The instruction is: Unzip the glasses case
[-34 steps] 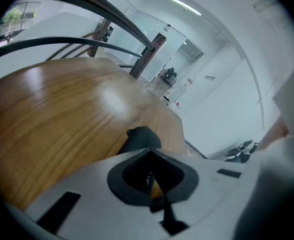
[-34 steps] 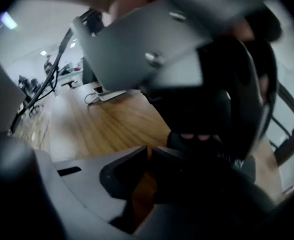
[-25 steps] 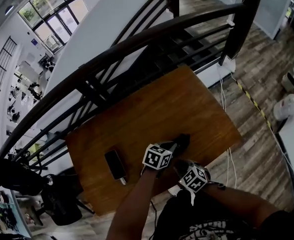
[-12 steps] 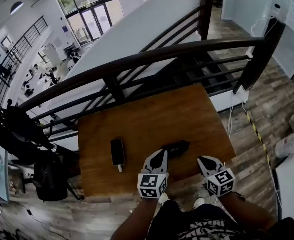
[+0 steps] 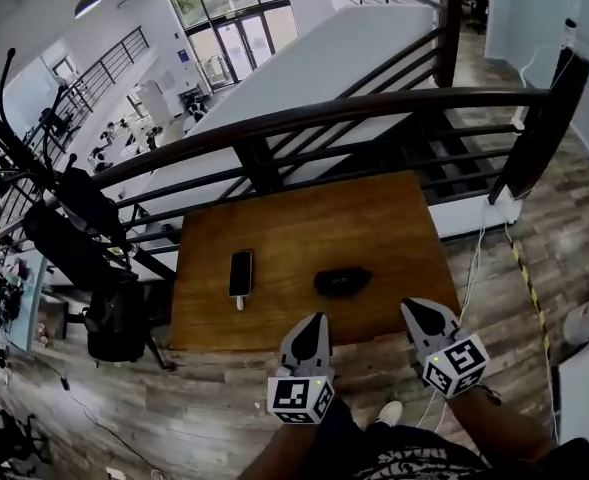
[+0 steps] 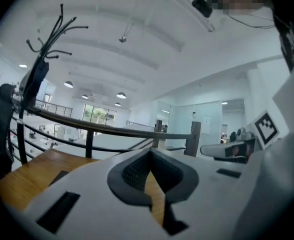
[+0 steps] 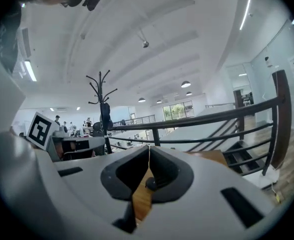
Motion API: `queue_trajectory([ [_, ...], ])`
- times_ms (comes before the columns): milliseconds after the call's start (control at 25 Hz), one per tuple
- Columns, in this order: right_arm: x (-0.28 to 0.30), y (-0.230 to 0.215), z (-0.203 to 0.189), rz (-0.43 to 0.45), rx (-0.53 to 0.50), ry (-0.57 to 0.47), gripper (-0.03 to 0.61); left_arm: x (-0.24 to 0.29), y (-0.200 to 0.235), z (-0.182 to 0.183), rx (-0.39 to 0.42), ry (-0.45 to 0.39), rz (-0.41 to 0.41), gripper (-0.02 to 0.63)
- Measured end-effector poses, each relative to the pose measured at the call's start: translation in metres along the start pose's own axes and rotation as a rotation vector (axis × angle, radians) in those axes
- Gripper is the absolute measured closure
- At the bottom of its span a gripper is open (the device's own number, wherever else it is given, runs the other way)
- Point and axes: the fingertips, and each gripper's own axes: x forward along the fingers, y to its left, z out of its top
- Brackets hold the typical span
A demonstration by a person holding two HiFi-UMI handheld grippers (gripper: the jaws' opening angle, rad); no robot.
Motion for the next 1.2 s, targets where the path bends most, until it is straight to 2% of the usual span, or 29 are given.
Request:
queue_trajectory([
  [160,-0.025,0.012,0.013,0.008,-0.044,-0.042,0.580,-0.031,-0.013,0.012,0.067,-0.026,0.035,0.609],
  [320,-0.040,0.026,-0.003,0.011,-0.036,-0.024,0.580,-0.050,-0.014,0.007,0.050,-0.035,0.057,0.609],
  [520,-0.043,0.043,-0.018,-0.004,0.000,-0.001,0.580,-0.069,-0.012,0.001,0.058,-0.026,0.046,0.609],
  [920,-0.028,0.077,-0.016,-0.009,-0.019,0.010,0.580,-0.084,0.000,0.008,0.055,-0.033,-0.003,0.609],
  [1200,-0.016,0.090,-0.012,0.015,-0.039,0.008,0.580,-0.093,0.014,0.014,0.054,-0.051,0.013,0.609],
])
